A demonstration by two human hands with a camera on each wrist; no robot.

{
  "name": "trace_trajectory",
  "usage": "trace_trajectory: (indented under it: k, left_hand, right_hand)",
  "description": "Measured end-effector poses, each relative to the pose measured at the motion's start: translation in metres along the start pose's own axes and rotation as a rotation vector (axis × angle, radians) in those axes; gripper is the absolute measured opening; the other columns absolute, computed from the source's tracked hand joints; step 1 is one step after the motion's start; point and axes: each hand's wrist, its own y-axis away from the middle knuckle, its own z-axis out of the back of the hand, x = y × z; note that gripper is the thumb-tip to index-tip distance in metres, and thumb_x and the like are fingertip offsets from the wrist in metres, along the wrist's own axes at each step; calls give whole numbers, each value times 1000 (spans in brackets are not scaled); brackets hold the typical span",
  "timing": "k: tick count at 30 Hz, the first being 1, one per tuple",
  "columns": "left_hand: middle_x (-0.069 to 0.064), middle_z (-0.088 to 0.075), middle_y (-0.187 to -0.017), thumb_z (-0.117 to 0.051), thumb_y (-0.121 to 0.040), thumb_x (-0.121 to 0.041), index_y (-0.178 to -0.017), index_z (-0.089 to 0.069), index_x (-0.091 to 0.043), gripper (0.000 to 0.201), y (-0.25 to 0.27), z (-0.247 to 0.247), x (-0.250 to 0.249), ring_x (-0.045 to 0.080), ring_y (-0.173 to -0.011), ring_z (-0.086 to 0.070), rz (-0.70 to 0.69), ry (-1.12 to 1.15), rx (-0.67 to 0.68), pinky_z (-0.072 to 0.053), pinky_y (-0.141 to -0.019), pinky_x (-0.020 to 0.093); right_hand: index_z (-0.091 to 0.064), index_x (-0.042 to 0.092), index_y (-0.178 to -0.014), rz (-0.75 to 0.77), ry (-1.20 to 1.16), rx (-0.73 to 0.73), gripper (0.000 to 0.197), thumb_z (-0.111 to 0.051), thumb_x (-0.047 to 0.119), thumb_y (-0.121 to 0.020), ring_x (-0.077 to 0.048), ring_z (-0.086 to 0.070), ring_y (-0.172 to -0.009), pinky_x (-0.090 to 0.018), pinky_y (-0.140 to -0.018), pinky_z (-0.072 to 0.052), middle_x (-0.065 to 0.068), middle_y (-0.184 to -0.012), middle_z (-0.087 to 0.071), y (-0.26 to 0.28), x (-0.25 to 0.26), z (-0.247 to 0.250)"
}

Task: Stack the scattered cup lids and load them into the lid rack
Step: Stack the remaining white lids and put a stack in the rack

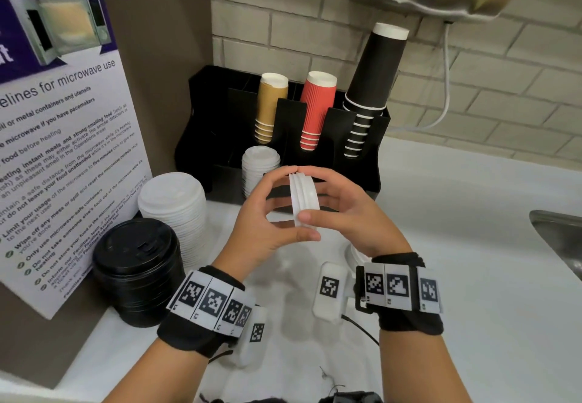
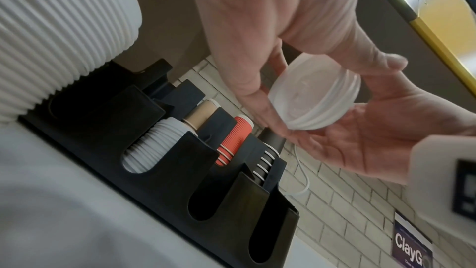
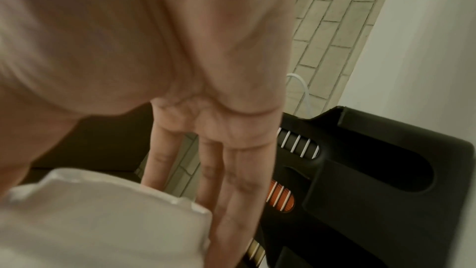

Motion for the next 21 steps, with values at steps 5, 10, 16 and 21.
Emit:
trace_trajectory:
  k: [5,10,16,21]
  left_hand:
    - [-21,-53,-125,-91,-43,-38,-128,-49,-38,94,0,2,-2,15,-112,-58,-33,-78,-45,-60,-71,32]
    - [-25,-52,-121,-89,-40,-49,-122,-48,-50,92,-3,5,-5,16,-111,-57,-87,-229,-48,-60,-74,37]
    - [-31,-50,-120,-88,-42,-54,-122,-46,-53,91,-4,7,-1,13,-110,-58,-119,-295,-88,-60,-78,37]
    - [-21,-50,-124,-88,-45,-56,-124,-45,-50,90,-5,11,3,7,-112,-56,-145,-265,-93,-59,-79,31]
  right_hand:
    - [-56,30,-128,2,-58,-6,63,-81,20,-70,-19,-66,-106,-34,-87,-54,-4,-113,-68,-4,0,-3]
    - [-57,23,-131,15,-91,17,64,-80,14,-73,-19,-64,-111,-37,-89,-55,-3,-120,-66,-6,0,-5]
    - [-57,23,-129,20,-60,-9,67,-82,22,-68,-17,-64,-111,-41,-94,-53,-2,-118,-67,-7,2,-7]
    - [-60,21,-122,61,11,-19,59,-84,16,-69,-14,-66,-105,-34,-91,-54,1,-111,-69,-17,4,-13]
